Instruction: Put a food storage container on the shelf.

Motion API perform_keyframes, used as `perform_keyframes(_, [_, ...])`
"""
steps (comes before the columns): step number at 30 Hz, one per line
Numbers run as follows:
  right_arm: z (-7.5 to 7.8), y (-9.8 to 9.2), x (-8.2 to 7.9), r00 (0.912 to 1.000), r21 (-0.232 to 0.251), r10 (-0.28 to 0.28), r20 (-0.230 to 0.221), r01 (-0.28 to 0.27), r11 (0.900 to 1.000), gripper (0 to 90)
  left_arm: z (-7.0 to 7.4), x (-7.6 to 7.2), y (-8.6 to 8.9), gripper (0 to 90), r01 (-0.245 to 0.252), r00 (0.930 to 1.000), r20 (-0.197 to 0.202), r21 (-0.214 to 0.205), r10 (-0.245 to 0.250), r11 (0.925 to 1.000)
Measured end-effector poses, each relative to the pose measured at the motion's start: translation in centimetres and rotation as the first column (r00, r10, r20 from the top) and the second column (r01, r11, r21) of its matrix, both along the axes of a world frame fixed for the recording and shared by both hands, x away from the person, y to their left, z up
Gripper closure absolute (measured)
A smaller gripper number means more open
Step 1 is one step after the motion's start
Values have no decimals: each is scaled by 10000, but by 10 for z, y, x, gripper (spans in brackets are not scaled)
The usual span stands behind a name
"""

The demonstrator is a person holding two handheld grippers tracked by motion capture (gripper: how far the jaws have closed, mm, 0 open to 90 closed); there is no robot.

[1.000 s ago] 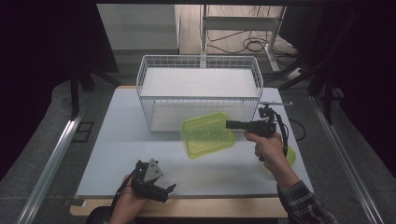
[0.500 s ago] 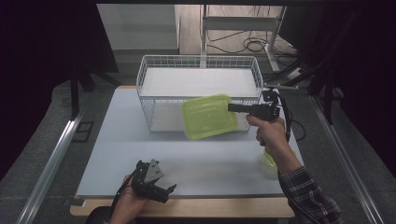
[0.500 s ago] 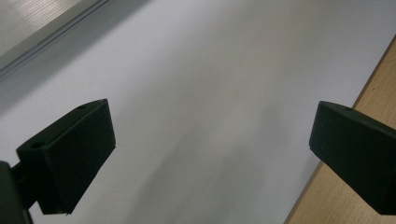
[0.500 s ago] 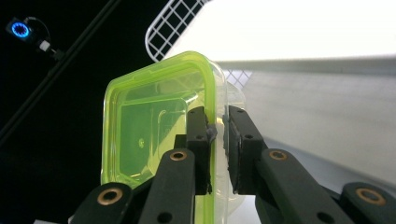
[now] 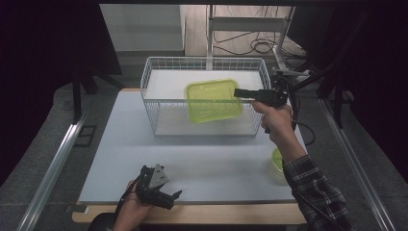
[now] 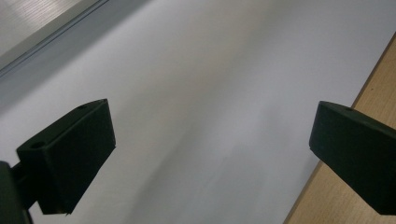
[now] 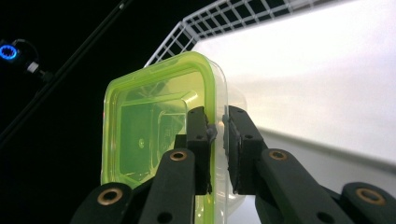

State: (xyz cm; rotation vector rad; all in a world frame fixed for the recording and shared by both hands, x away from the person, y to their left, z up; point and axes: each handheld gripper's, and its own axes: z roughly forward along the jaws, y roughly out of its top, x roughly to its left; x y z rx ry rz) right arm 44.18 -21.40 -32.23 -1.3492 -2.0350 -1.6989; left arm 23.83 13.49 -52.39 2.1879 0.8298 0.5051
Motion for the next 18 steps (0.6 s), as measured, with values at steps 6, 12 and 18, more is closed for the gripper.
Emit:
perform_keyframes(6, [15, 4, 12, 9985, 33, -503, 227, 502, 9987, 796, 2, 1, 3, 0, 24, 10000, -38, -465, -26, 9989])
perform_keyframes(12, [22, 9, 23, 9956, -65, -874, 340, 876, 9961, 796, 2, 1, 4, 0, 26, 10000, -12, -547, -27, 9985])
perform_keyframes(18, [21, 15, 33, 9919, -210, -1226, 332, 1233, 9921, 796, 2, 1, 3, 0, 90, 10000, -1, -516, -90, 9986])
